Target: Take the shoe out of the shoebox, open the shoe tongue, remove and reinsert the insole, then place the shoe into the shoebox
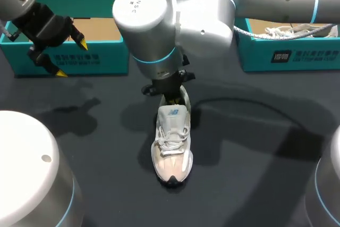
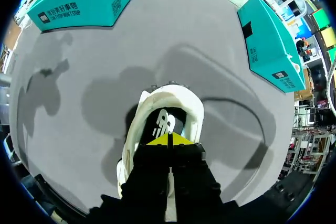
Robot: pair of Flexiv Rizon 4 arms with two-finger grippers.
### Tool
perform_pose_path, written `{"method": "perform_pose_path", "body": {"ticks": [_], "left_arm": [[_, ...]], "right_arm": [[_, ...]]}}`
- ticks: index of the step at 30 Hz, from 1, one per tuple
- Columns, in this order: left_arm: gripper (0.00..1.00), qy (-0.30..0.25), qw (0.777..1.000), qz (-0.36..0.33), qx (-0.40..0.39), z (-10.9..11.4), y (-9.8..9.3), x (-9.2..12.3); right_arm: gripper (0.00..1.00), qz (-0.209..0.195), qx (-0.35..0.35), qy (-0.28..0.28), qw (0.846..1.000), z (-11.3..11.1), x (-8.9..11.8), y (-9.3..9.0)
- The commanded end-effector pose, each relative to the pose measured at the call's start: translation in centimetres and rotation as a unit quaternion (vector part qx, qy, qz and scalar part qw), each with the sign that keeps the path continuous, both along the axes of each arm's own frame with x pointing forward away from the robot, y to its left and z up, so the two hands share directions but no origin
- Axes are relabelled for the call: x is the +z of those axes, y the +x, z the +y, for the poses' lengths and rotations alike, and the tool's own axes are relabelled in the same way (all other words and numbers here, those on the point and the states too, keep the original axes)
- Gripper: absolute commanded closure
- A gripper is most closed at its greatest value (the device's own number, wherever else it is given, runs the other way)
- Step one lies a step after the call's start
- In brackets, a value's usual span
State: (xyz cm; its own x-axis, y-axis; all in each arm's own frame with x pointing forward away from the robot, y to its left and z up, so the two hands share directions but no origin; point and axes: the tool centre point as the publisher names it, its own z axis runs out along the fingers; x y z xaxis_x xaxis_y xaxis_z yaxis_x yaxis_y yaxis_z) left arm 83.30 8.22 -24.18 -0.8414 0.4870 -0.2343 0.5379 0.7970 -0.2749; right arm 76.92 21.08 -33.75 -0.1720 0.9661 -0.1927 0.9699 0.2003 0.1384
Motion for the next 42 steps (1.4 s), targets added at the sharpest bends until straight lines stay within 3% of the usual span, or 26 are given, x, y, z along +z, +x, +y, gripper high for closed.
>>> {"method": "perform_pose_path", "body": {"ticks": [1, 11, 18, 24, 26, 28, 37, 42], "left_arm": [[0.0, 0.001, 1.0, 0.0, 0.0, 0.0, -0.1, 0.1], [0.0, 0.001, 1.0, 0.0, 0.0, 0.0, -0.1, 0.1], [0.0, 0.001, 1.0, 0.0, 0.0, 0.0, -0.1, 0.1], [0.0, 0.001, 1.0, 0.0, 0.0, 0.0, -0.1, 0.1], [0.0, 0.001, 1.0, 0.0, 0.0, 0.0, -0.1, 0.1], [0.0, 0.001, 1.0, 0.0, 0.0, 0.0, -0.1, 0.1], [0.0, 0.001, 1.0, 0.0, 0.0, 0.0, -0.1, 0.1], [0.0, 0.001, 1.0, 0.0, 0.0, 0.0, -0.1, 0.1]], "right_arm": [[1.0, 0.049, -0.013, 0.036, 0.998, -0.9, -0.5, 1.1], [1.0, 0.103, -0.048, 0.043, 0.993, 0.3, -1.9, -0.6], [0.78, 0.117, -0.071, 0.049, 0.989, 0.5, -2.4, -2.0], [0.51, 0.117, -0.086, 0.048, 0.988, 0.8, -1.9, -2.9], [0.24, 0.12, -0.088, 0.044, 0.988, 0.9, -1.8, -2.9], [0.02, 0.121, -0.089, 0.043, 0.988, 1.0, -1.7, -2.9], [0.0, 0.127, -0.092, 0.042, 0.987, 1.0, -1.6, -3.0], [0.0, 0.126, -0.099, 0.048, 0.986, 0.4, -1.2, -4.0]]}}
